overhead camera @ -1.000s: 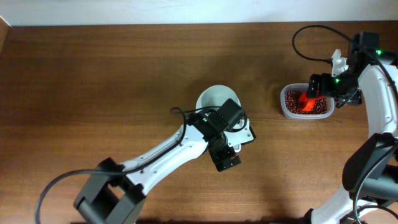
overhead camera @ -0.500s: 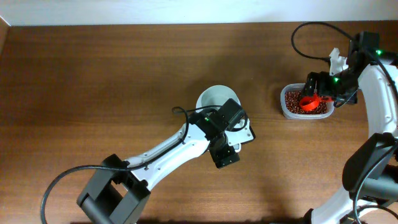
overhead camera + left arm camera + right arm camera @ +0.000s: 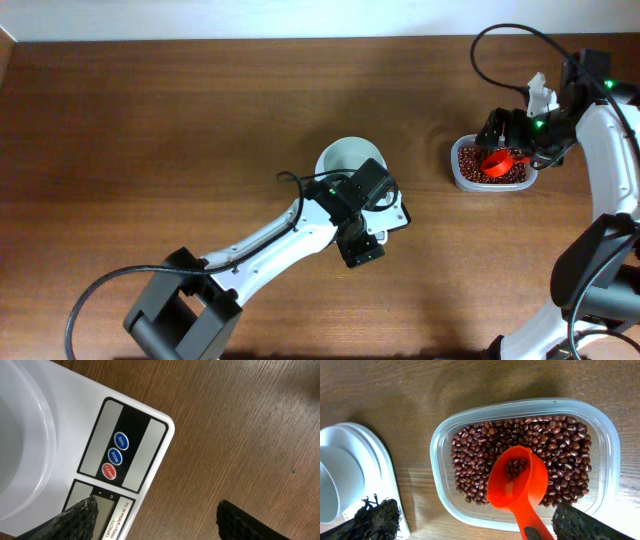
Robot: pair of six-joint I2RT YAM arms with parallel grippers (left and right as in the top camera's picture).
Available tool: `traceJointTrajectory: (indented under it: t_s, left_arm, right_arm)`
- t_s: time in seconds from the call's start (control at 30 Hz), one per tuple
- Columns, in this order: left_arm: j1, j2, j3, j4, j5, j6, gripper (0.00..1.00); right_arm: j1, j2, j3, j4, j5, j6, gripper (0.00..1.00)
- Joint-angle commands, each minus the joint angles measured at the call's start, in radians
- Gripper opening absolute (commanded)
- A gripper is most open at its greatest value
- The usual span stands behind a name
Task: Scoop item into bowl and weigh 50g on scale
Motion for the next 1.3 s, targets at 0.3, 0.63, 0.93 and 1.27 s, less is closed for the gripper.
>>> traceJointTrajectory:
  t_s: [0.3,0.63,0.93,1.27]
  left_arm:
    - [-0.002,0.007,0.002,0.002,-0.007,0.013,0.79]
    - [-0.002,0.007,0.002,0.002,-0.007,0.013,0.77]
    - [-0.002,0.007,0.002,0.002,-0.007,0.013,0.76]
    - [-0.002,0.007,0.002,0.002,-0.007,0.013,0.75]
  right_arm:
    - [0.0,-0.001,0.01,-0.005,-0.027,0.224,0.99]
    - [0.0,0.001,-0.018,0.019,-0.019,0.387,0.99]
    - [0.0,0.001,-0.018,0.021,-0.028,0.443,0.8]
    - [0.0,0.001,-0.018,0.021,-0.007,0.443,0.38]
